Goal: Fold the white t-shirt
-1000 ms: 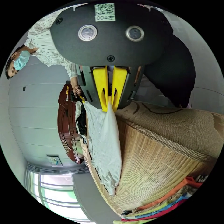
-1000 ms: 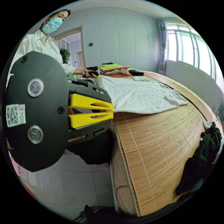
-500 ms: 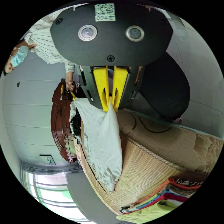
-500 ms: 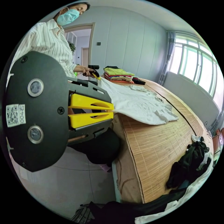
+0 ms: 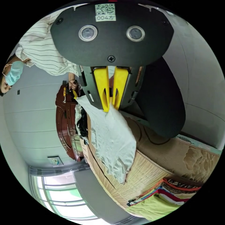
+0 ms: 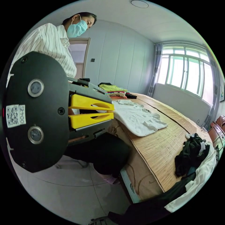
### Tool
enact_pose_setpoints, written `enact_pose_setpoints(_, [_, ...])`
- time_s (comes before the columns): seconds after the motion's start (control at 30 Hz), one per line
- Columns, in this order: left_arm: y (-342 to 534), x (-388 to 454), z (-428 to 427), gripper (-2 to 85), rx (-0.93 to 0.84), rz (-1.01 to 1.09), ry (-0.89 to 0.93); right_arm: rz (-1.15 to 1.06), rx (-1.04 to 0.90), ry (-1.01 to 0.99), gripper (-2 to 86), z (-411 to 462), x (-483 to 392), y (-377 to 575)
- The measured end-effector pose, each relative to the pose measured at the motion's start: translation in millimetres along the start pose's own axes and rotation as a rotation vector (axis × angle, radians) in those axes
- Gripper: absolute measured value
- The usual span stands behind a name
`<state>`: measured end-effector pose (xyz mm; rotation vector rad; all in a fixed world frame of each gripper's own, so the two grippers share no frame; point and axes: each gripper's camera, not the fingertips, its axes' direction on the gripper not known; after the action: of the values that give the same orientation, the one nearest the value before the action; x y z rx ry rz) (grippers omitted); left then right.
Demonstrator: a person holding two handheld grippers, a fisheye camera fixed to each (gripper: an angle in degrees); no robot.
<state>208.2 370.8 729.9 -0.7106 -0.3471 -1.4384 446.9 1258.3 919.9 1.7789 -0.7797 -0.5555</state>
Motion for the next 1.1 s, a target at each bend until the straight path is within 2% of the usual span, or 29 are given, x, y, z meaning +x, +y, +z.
enact_pose_setpoints(0.17, [-54, 4, -28, 3.6, 0.115, -0.003, 0.136, -0.019, 0.084, -0.093, -0.5, -3, -16, -50])
enact_pose_setpoints(0.33, [-173, 26, -39, 3.5, 0.165, 0.017, 0.197, -0.059, 0.102, -0.09, -0.5, 6, -48, -129])
enact_pose_setpoints(0.5, [-296, 39, -25, 3.4, 0.174, 0.035, 0.164, -0.064, 0.115, -0.066, -0.4, 30, -71, -219])
enact_pose_setpoints(0.83, [-512, -31, 50, 3.7, 0.158, -0.093, 0.103, 0.029, 0.061, 0.023, -0.1, 120, -51, -396])
enact_pose_setpoints(1.0, [-589, -84, 95, 4.3, 0.137, -0.15, 0.045, 0.085, 0.032, 0.062, 0.9, 170, -23, -459])
enact_pose_setpoints(1.1, [-622, -138, 124, 5.6, 0.125, -0.226, 0.094, 0.123, -0.02, 0.08, 2.2, 206, -1, -492])
